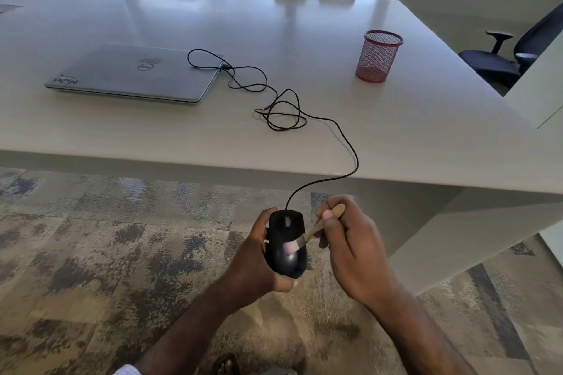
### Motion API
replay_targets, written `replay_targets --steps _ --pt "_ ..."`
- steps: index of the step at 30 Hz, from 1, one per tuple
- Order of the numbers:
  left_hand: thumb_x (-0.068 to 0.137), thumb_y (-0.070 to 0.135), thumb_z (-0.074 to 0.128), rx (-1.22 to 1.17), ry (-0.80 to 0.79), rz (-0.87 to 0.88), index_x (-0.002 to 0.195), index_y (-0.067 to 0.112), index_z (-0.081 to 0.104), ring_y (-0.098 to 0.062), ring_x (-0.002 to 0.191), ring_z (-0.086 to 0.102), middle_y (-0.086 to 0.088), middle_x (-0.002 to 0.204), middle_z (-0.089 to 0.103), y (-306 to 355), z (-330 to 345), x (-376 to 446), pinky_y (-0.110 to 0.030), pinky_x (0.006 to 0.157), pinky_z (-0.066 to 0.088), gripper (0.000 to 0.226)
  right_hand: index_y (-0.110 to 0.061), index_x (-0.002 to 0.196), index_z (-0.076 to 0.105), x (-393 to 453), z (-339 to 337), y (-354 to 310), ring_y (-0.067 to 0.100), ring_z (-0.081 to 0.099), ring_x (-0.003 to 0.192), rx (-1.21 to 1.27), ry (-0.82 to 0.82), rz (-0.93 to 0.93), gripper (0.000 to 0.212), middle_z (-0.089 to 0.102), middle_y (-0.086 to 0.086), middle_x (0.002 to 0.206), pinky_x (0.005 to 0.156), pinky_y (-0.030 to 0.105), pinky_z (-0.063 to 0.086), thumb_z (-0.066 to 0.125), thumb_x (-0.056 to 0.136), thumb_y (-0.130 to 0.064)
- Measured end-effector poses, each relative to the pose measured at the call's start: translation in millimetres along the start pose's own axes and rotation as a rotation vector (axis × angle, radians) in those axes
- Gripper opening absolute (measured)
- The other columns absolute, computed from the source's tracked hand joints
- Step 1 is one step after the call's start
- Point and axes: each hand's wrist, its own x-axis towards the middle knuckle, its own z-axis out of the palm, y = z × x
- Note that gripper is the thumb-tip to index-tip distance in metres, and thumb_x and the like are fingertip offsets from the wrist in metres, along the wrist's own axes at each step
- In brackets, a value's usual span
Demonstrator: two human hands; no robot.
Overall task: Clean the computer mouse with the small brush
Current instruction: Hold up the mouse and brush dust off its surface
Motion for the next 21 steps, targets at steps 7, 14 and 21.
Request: replay_targets --steps 7,14,21 --pt "0.044 0.000 0.088 0.002 0.006 0.001 0.119 0.075 0.040 -0.018 0.097 0.075 0.010 0.112 0.071 -1.2 -3.7 0.0 -0.031 0.068 0.062 0.116 -0.026 0.098 0.057 2.7 4.2 -1.6 0.018 0.064 0.066 0.051 0.116 0.005 0.019 0.063 -0.004 0.076 0.058 0.047 0.053 0.041 0.102 -0.034" --pt "0.050 -0.002 0.088 0.036 -0.016 0.005 0.118 0.076 0.040 -0.013 0.099 0.073 0.022 0.108 0.071 -3.0 -2.8 0.2 -0.028 0.064 0.061 0.114 -0.031 0.095 0.051 -0.8 10.0 -0.1 0.015 0.061 0.069 -0.058 -0.033 0.003 0.017 0.060 -0.010 0.078 0.062 0.047 0.051 0.037 0.102 -0.038" --pt "0.047 0.000 0.089 0.062 -0.022 0.012 0.123 0.074 0.038 -0.022 0.099 0.073 0.026 0.107 0.068 -3.9 -2.8 -1.0 -0.029 0.066 0.061 0.118 -0.026 0.096 0.053 3.1 3.2 -5.0 0.018 0.060 0.061 -0.038 0.074 -0.020 0.020 0.060 -0.003 0.071 0.058 0.049 0.050 0.037 0.102 -0.036"
